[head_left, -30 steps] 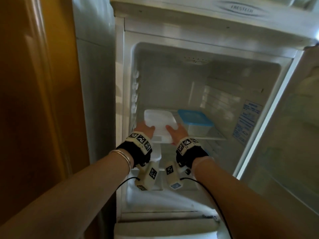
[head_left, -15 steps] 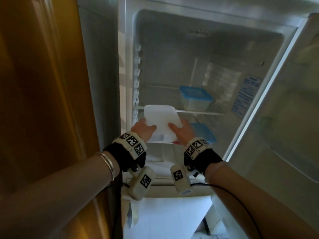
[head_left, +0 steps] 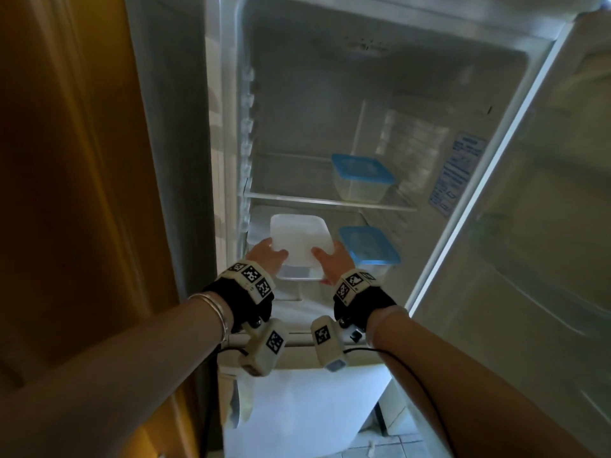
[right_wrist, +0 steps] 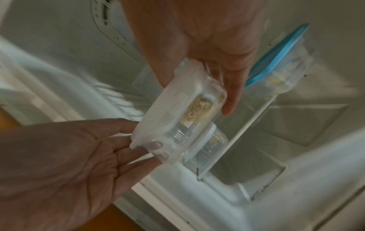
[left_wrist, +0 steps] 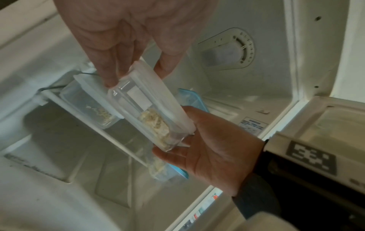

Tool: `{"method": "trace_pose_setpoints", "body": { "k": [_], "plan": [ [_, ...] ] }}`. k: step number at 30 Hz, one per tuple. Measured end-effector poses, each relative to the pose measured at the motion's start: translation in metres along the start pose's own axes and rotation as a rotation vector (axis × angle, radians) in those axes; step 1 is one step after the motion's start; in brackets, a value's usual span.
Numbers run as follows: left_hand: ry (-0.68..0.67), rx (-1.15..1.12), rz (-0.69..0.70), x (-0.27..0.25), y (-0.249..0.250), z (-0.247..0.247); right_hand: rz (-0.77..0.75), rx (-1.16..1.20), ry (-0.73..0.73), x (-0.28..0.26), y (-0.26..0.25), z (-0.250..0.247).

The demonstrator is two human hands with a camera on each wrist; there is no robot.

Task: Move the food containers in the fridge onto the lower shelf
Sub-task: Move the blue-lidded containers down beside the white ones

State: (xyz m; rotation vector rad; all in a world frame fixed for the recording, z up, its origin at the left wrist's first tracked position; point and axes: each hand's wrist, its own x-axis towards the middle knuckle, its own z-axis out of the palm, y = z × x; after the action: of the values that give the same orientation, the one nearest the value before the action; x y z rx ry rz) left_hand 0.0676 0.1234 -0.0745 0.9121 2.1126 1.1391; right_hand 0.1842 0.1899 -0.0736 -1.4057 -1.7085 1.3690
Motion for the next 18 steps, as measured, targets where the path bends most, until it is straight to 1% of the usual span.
{"method": "trace_pose_setpoints", "body": {
  "k": [3, 6, 11, 15, 18],
  "plan": [
    [-0.012, 0.006, -0.021, 0.015, -0.005, 0.003, 0.014, -0.025, -0.025, 0.017, 0.001, 0.007],
    [0.007, -0.004, -0.046, 0.037, -0.007, 0.004, -0.012, -0.057, -0.058, 0.039, 0.000, 0.014],
    [0.116, 0.034, -0.055, 0.081, -0.007, 0.003, -0.054, -0.112, -0.130, 0.080, -0.014, 0.024],
    [0.192, -0.045, -0.059, 0.115, -0.004, -0.002, -0.056, -0.086, -0.198, 0.108, -0.023, 0.039],
    [0.290, -0.147, -0.062, 0.135, -0.002, 0.001, -0.022, -0.139, -0.220, 0.124, -0.026, 0.048]
  ]
}}
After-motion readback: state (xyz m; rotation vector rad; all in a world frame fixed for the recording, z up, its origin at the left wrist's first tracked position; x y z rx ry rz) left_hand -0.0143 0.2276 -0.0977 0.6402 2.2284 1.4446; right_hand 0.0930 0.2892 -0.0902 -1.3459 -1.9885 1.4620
